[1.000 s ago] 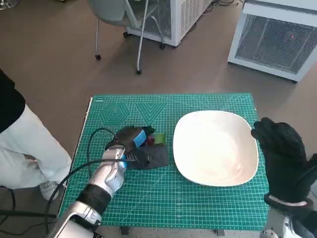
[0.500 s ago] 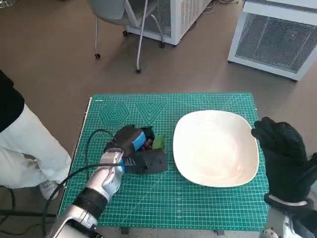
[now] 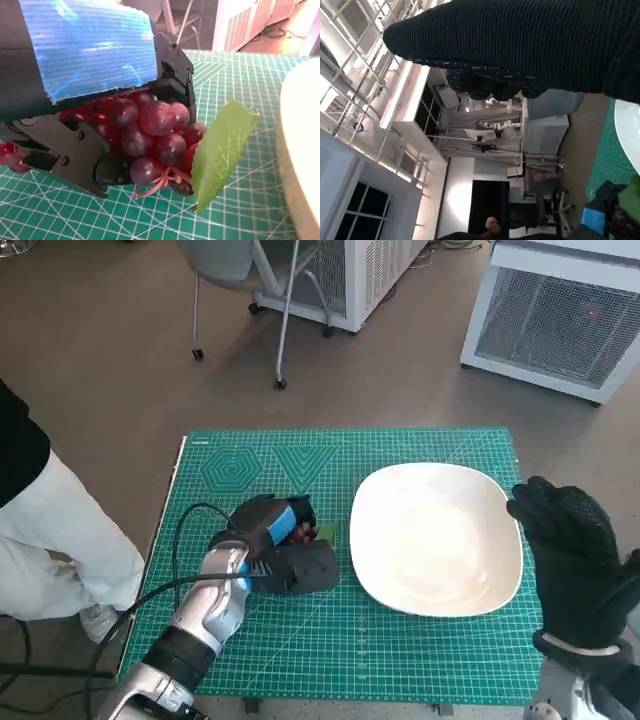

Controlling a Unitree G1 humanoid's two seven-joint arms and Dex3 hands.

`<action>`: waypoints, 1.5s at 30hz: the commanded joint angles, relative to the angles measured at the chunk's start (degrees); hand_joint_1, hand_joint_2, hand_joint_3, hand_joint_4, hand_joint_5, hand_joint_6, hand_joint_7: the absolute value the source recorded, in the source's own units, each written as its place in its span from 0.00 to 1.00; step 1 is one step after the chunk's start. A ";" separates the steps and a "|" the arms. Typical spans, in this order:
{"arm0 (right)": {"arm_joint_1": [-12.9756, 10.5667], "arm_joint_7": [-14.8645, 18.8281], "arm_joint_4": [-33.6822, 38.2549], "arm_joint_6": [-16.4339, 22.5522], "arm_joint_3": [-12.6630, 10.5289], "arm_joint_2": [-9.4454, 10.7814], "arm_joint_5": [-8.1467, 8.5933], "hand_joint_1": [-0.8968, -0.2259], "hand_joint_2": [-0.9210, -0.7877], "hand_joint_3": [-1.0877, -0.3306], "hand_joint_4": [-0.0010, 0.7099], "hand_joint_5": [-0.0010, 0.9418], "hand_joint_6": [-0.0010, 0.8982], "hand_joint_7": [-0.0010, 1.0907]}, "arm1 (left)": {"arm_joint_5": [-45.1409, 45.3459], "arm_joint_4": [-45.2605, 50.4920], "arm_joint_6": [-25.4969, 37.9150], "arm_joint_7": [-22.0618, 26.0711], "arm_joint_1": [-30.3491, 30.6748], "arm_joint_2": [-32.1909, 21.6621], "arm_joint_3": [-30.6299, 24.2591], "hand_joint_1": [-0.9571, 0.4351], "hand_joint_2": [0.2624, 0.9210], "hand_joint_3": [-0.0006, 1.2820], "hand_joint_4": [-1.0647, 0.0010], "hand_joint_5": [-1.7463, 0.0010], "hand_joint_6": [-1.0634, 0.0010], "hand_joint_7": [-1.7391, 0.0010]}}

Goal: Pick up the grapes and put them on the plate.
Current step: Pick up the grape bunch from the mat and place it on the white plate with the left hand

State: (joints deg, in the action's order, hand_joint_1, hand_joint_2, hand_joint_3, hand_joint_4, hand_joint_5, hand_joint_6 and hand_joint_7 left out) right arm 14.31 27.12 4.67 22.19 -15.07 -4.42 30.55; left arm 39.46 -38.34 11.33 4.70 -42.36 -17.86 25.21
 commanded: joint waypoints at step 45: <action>-0.77 -0.17 0.87 -0.30 -0.37 0.00 -0.39 0.80 0.00 0.75 0.74 0.57 0.33 0.77 | -1.64 47.05 2.06 4.25 7.49 -2.17 -10.68 0.69 0.94 0.01 0.19 0.41 0.30 0.43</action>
State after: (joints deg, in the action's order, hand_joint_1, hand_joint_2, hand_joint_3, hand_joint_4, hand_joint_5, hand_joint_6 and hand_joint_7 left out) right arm 14.44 27.13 4.89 22.22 -15.49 -4.44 30.52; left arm 38.18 8.96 14.90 9.99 -34.58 -20.41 15.03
